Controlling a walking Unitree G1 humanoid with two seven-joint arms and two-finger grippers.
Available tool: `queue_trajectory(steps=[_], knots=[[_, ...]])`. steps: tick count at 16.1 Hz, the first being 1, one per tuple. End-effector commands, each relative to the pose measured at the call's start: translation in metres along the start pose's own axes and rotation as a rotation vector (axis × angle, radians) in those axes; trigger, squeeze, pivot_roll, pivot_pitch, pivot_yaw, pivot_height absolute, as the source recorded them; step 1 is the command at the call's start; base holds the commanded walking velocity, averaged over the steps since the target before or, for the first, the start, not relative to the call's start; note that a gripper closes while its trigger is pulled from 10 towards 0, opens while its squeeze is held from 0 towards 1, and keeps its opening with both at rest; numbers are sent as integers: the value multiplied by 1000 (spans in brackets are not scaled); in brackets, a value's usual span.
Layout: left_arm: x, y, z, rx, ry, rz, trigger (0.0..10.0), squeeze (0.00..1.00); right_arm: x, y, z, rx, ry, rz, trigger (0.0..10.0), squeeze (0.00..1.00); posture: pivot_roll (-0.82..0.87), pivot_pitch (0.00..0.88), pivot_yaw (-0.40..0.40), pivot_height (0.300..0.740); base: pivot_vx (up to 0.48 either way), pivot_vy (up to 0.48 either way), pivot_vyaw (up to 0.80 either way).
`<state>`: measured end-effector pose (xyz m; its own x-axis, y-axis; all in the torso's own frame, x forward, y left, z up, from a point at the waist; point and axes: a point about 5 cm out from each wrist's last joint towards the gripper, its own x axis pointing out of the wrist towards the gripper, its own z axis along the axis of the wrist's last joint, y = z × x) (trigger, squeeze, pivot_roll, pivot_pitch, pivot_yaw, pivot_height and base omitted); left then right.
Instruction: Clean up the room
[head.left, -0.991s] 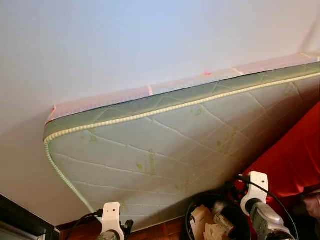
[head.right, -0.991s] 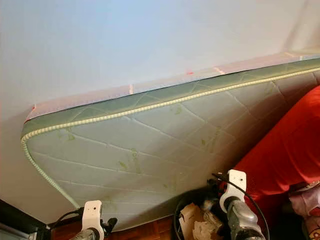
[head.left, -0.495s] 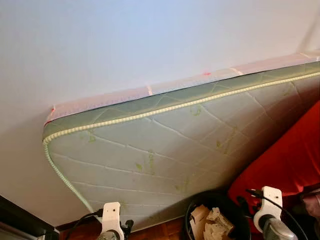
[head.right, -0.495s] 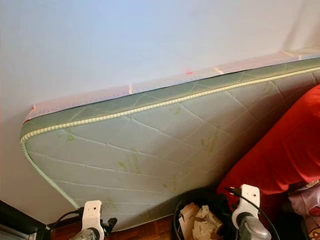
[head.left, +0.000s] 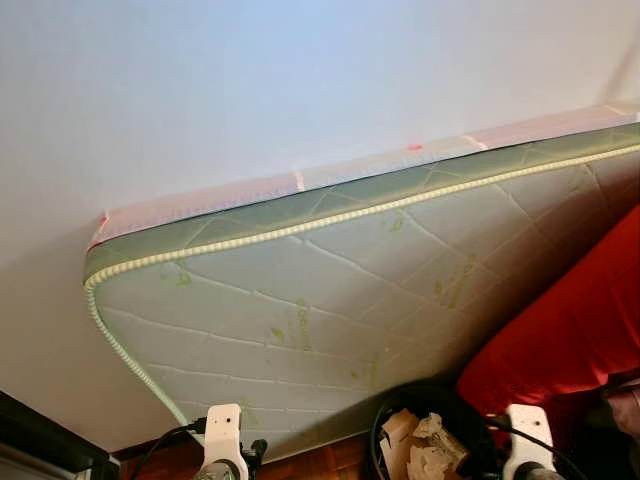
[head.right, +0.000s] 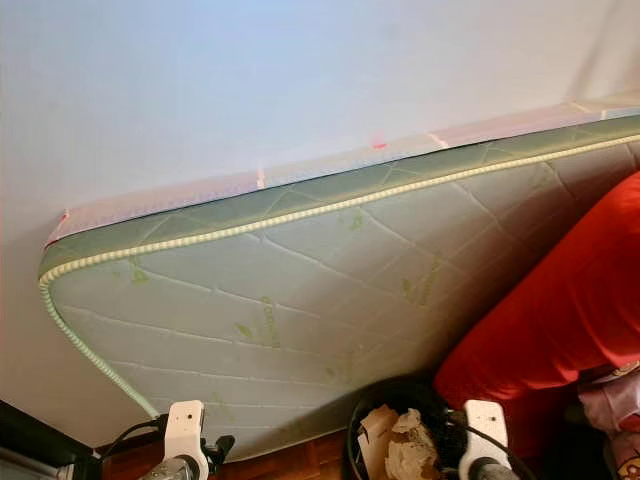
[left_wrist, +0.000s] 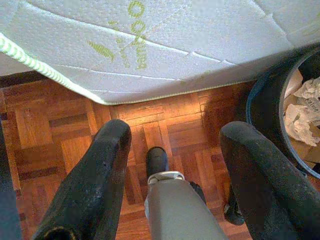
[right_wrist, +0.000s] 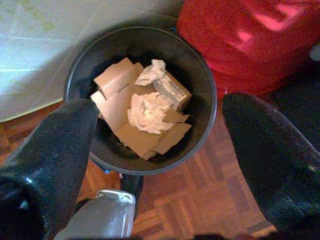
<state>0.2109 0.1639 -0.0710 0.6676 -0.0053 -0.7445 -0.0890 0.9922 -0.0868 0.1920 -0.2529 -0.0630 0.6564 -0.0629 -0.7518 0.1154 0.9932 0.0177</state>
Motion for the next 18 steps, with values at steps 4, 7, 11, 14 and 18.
queue_trajectory(steps=[4,7,11,14,18], knots=[[0,2,-3,-2,25,6,10000,0,-4,-7,-9,10,7,9,10000,0,64,0,29,731,0,0,0],[-1,2,-4,-6,24,4,10000,0,-5,-7,-12,19,23,7,10000,0,62,0,33,731,-82,0,0],[-1,2,-4,-7,25,4,10000,0,-5,-8,-13,26,33,1,10000,0,60,0,33,731,-253,0,0],[-1,2,-5,-8,25,1,10000,0,-4,-6,-11,33,31,1,10000,0,57,0,33,731,-269,0,0],[-1,2,-6,-8,26,0,10000,0,-3,-5,-9,32,27,5,10000,0,57,0,33,731,-278,0,0]])
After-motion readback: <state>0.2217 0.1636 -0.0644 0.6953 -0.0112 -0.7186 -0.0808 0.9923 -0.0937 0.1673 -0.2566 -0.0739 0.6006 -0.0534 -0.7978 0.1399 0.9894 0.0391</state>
